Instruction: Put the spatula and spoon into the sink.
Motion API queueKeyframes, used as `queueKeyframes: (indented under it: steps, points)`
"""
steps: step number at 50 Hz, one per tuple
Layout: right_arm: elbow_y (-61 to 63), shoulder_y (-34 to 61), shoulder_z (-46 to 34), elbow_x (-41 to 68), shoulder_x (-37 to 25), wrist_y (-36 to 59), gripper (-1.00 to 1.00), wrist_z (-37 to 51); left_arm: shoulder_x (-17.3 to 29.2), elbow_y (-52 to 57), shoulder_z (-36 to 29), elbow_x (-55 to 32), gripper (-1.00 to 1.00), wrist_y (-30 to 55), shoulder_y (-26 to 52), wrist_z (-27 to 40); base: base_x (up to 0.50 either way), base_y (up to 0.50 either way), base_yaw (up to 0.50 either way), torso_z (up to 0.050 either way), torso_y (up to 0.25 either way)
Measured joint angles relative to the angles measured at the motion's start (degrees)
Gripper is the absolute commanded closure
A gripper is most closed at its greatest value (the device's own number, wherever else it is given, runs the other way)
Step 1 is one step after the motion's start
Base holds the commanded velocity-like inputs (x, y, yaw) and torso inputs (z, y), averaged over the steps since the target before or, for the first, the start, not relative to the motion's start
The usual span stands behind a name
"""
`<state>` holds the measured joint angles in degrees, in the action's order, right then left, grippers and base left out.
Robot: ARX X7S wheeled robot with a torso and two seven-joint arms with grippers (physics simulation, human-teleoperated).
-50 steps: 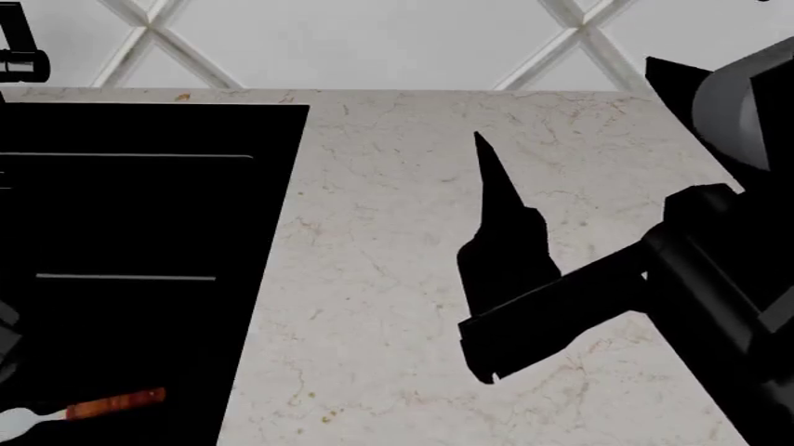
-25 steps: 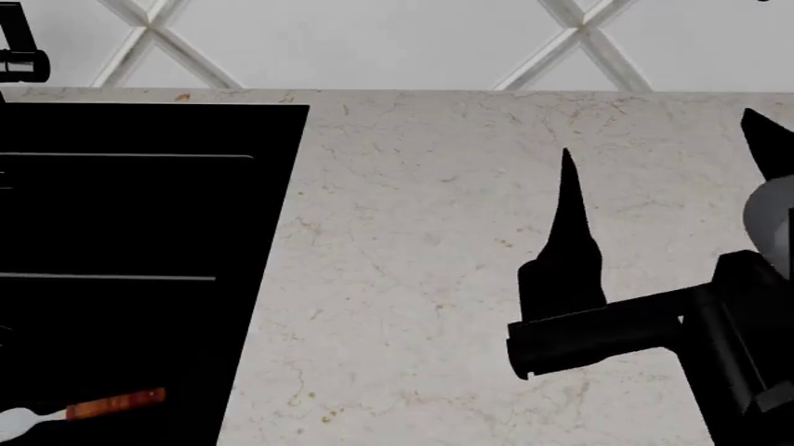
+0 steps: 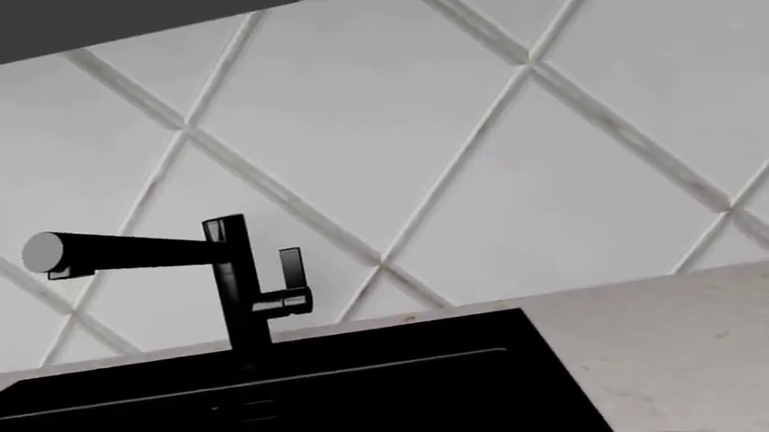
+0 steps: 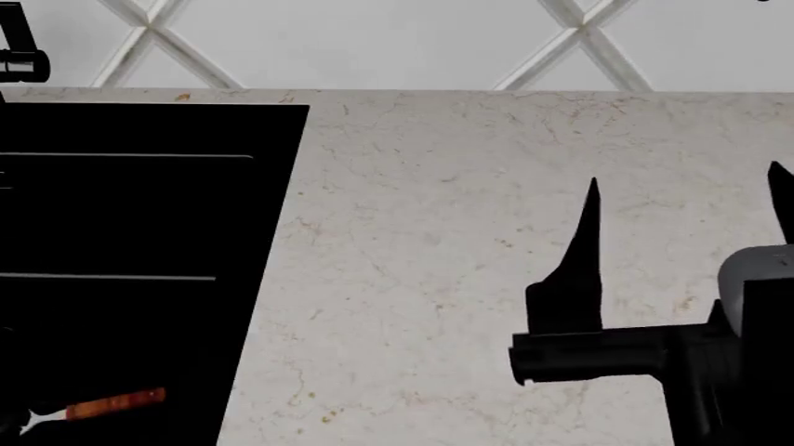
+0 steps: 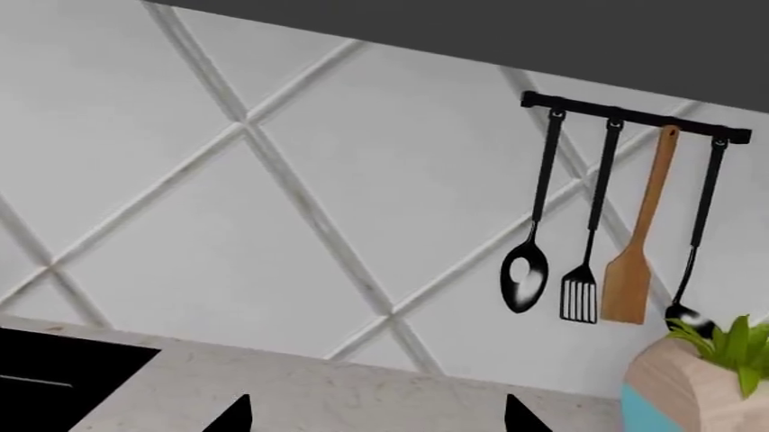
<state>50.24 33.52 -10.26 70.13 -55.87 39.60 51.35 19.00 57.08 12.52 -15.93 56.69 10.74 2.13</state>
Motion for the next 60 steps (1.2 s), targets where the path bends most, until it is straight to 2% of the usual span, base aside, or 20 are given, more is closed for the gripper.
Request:
queueKeyframes:
  steps: [8,60]
  points:
    - [0.92,-1.44,0.47,-0.67,-0.17,-0.60,-1.00,1.10,-0.36,0.15,0.80,-0.10,-1.00,-0.51,-0.95,1.26,0.00,0.03,0.00,0.000,0.000]
    - [1.93,-6.56,1.25,-4.41,-0.32,-4.47,-1.00,-0.08,1.75,0.14,0.77,-2.28,-1.00,-1.86,-2.83,6.04,0.00,0.50,0.00,0.000,0.000]
